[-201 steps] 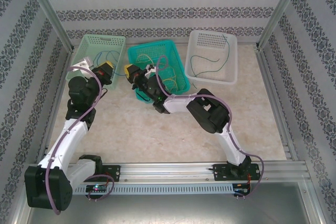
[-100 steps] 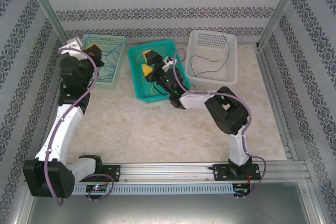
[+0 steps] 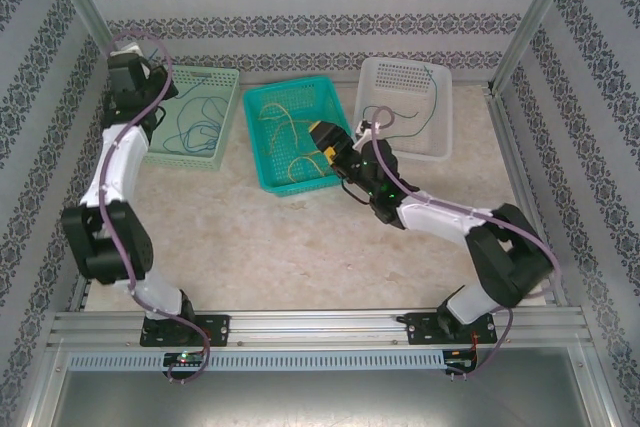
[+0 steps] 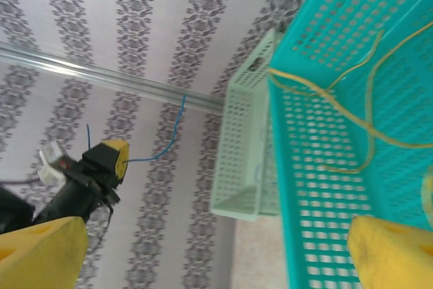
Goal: Untangle the cables
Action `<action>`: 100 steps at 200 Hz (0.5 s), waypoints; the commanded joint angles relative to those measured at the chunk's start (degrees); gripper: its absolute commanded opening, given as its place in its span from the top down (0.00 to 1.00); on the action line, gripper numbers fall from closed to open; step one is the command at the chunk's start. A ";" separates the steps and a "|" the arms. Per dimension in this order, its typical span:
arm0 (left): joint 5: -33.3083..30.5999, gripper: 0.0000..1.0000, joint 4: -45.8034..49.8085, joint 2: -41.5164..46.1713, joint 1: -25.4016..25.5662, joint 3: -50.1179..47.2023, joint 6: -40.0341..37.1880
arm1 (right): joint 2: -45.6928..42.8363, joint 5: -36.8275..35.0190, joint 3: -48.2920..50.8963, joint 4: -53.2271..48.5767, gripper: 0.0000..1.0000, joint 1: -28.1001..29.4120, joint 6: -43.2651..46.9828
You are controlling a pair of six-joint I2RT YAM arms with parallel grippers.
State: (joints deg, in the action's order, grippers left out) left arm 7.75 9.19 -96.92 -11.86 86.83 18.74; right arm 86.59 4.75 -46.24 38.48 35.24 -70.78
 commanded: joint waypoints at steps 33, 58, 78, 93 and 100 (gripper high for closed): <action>10.49 0.88 14.10 -17.07 -3.08 11.85 0.31 | -15.79 -5.68 6.05 -21.30 0.02 -3.19 12.69; 10.33 0.56 21.00 -21.80 -3.08 17.43 -0.67 | -21.97 -5.99 6.97 -32.44 0.02 -6.05 17.11; 8.71 0.38 24.77 -23.33 -3.08 19.81 -2.07 | -26.10 -6.98 6.52 -42.52 0.02 -8.12 21.72; 7.86 0.15 26.05 -23.13 -3.08 20.40 -2.34 | -28.55 -6.82 6.98 -47.22 0.02 -9.82 23.71; 7.60 0.06 25.52 -22.31 -3.02 19.69 -2.11 | -29.64 -6.69 7.48 -48.54 0.02 -10.68 24.17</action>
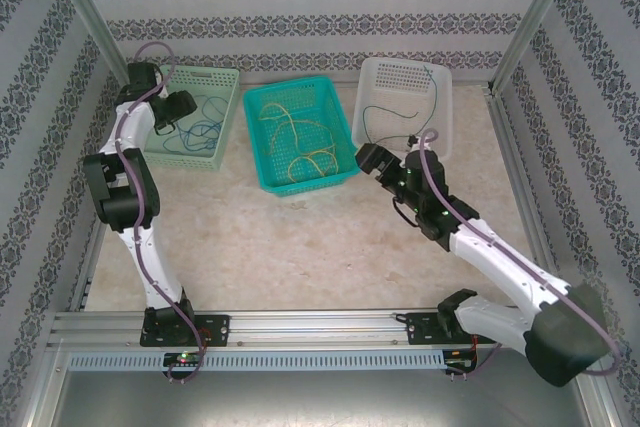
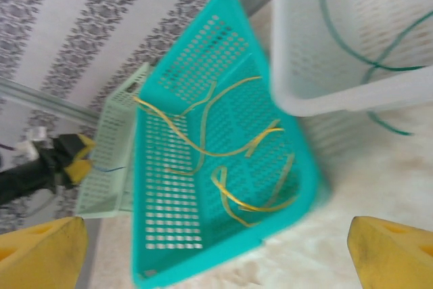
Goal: Untangle the cables
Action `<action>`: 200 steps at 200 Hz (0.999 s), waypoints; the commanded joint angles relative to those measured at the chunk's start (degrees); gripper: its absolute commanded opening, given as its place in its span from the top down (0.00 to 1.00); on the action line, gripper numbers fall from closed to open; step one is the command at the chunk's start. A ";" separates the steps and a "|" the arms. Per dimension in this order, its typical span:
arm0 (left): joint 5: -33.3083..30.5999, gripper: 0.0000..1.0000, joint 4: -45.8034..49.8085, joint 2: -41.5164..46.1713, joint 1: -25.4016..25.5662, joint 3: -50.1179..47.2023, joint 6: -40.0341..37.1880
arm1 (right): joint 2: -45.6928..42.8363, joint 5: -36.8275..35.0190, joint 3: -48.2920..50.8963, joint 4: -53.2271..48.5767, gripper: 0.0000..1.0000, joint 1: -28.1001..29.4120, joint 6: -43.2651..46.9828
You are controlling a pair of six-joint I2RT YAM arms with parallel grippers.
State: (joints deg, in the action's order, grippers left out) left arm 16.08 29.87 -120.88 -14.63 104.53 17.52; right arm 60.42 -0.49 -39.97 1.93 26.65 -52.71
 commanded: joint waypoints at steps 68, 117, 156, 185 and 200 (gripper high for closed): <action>-12.22 0.00 0.26 16.55 0.92 -6.49 0.46 | -11.70 -4.06 4.79 -20.83 0.02 -11.64 19.11; -12.89 0.00 -16.58 35.18 1.19 -30.94 2.58 | -15.68 -19.85 13.45 -4.78 0.02 -12.19 44.38; -14.34 0.00 -29.35 47.94 3.87 -54.44 0.93 | -8.68 -18.74 19.89 13.91 0.02 -15.00 53.06; -26.79 0.00 -38.13 52.80 10.44 -65.09 -5.03 | 0.11 -15.17 26.75 35.23 0.02 -18.20 51.99; -29.37 0.00 -44.66 53.18 13.13 -69.35 -7.63 | 7.25 -14.27 25.19 40.23 0.02 -19.45 51.88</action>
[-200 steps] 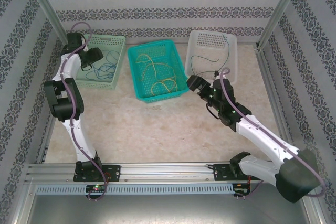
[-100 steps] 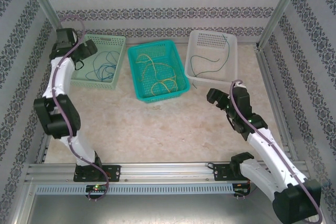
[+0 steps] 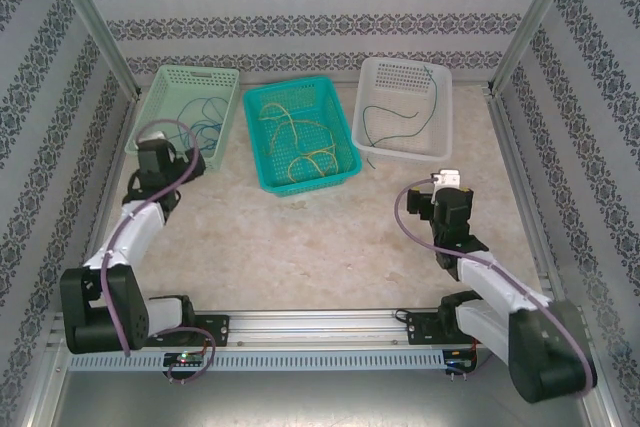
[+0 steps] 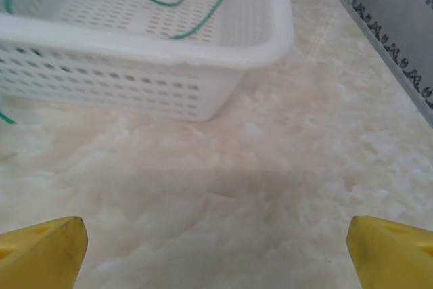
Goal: Untangle the cables
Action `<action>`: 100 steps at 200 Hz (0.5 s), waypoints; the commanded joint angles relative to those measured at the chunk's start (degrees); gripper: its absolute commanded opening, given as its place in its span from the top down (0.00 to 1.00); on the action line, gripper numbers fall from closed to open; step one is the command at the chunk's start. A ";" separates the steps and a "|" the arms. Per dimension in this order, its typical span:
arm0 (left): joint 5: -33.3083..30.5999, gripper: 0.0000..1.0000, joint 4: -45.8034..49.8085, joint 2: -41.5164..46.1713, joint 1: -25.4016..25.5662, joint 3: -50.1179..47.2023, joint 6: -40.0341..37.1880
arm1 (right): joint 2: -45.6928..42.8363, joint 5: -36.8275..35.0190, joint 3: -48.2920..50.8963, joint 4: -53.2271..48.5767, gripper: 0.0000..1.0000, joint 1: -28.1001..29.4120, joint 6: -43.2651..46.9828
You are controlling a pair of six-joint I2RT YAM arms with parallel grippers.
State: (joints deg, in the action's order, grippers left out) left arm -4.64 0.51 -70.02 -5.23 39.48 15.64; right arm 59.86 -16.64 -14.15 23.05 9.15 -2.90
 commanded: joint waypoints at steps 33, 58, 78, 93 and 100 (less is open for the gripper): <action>-9.86 0.00 -23.39 2.34 5.76 -9.97 -11.24 | 21.59 4.92 -7.95 23.17 0.02 -4.01 2.93; -8.78 0.00 -30.59 0.79 6.03 -13.00 -15.02 | 26.67 6.73 -6.15 31.79 0.02 -6.33 0.67; -5.33 0.00 -35.29 -3.02 6.03 -14.19 -15.25 | 26.63 6.66 -5.89 32.46 0.02 -6.42 0.44; -3.50 0.00 -34.33 -4.28 6.18 -12.66 -14.84 | 26.53 7.68 -7.48 28.75 0.02 -6.48 0.83; -2.68 0.00 -36.40 -5.49 6.20 -12.84 -14.94 | 26.66 8.15 -7.31 29.42 0.02 -6.59 0.83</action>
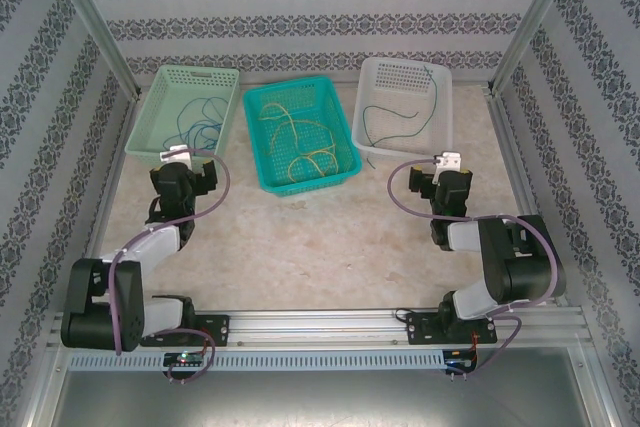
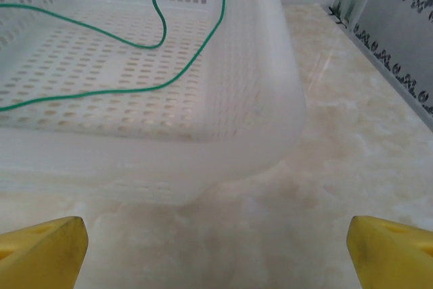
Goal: Untangle the cables
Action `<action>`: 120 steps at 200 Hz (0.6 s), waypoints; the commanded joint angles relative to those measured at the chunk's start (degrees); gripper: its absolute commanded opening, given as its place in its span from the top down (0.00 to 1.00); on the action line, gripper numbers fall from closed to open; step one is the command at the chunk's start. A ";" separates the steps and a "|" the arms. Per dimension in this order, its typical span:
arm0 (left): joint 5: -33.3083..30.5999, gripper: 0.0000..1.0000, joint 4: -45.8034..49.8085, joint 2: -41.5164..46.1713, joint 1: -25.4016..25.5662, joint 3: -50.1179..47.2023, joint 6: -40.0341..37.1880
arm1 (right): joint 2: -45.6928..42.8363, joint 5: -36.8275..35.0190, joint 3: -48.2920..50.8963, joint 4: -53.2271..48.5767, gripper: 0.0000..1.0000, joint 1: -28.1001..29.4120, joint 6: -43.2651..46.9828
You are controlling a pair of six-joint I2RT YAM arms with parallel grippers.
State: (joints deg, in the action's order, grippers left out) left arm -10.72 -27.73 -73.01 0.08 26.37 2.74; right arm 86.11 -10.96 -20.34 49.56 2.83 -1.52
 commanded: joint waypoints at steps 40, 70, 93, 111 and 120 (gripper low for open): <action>3.98 0.00 -3.94 -2.39 1.85 0.12 -0.79 | 0.25 2.58 -1.20 2.46 0.02 -0.37 -0.54; 0.84 0.00 -13.86 -4.47 2.91 -5.44 -0.90 | 0.26 2.63 -1.26 2.31 0.02 -0.37 -0.57; 2.82 0.00 -17.41 -8.61 2.82 -4.85 -2.72 | 0.22 2.77 -1.26 2.29 0.02 -0.41 -0.55; 4.34 0.00 -28.27 -16.90 2.91 -6.42 -3.70 | 0.23 2.80 -1.28 2.29 0.02 -0.46 -0.58; 4.41 0.01 -26.47 -17.22 2.79 -5.19 -3.70 | 0.29 2.80 -1.28 2.29 0.02 -0.41 -0.52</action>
State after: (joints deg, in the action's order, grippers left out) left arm -7.53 -45.25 -85.41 2.55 21.06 0.71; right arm 86.11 -9.34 -20.53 50.00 2.74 -1.52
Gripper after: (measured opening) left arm 0.997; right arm 0.982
